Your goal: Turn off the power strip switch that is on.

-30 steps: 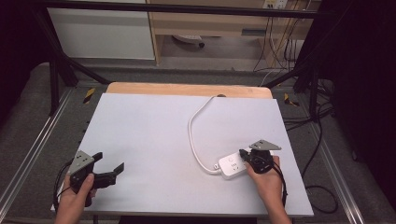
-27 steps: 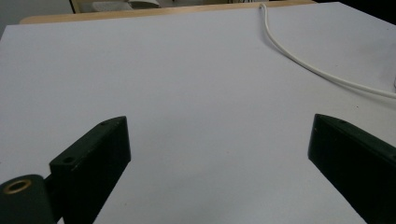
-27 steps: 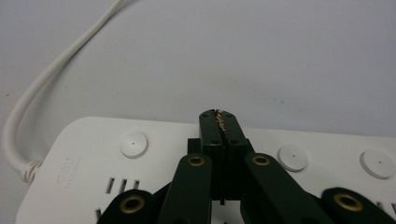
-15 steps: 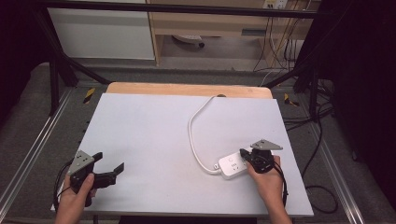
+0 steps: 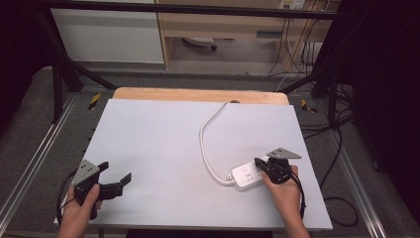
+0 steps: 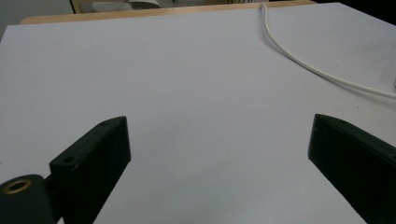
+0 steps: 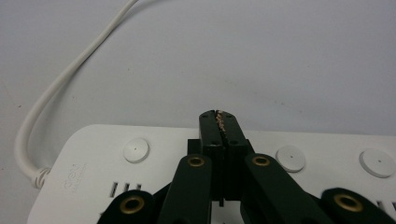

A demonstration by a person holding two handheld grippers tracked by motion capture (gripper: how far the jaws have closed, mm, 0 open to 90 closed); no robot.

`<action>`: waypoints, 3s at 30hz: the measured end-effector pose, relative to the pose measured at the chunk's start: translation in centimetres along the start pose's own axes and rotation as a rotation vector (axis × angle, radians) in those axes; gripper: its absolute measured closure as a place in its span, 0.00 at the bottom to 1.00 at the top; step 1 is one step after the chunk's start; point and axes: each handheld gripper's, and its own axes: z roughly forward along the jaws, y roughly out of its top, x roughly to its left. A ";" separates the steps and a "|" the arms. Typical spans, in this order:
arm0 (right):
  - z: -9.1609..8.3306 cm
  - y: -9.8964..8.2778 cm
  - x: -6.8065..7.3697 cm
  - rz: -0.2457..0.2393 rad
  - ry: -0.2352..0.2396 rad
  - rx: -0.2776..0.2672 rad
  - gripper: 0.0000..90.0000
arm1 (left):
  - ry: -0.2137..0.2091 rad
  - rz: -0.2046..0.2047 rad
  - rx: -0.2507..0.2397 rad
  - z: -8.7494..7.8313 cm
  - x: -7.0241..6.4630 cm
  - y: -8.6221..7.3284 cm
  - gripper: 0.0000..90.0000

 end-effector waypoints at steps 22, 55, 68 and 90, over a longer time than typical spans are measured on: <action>0.0 0.1 -0.1 0.007 0.006 0.002 1.00 | 0.001 -0.002 -0.002 0.0 0.1 0.0 0.06; -0.5 0.5 0.4 0.005 0.015 -0.068 0.77 | 0.003 0.000 0.001 -0.1 0.1 0.0 0.06; -0.5 0.4 0.1 0.011 0.013 -0.162 0.48 | 0.006 -0.001 0.001 0.0 0.2 0.0 0.06; -1.7 1.8 0.1 0.073 -0.031 -0.189 0.03 | 0.004 -0.001 0.001 -0.1 0.2 0.0 0.06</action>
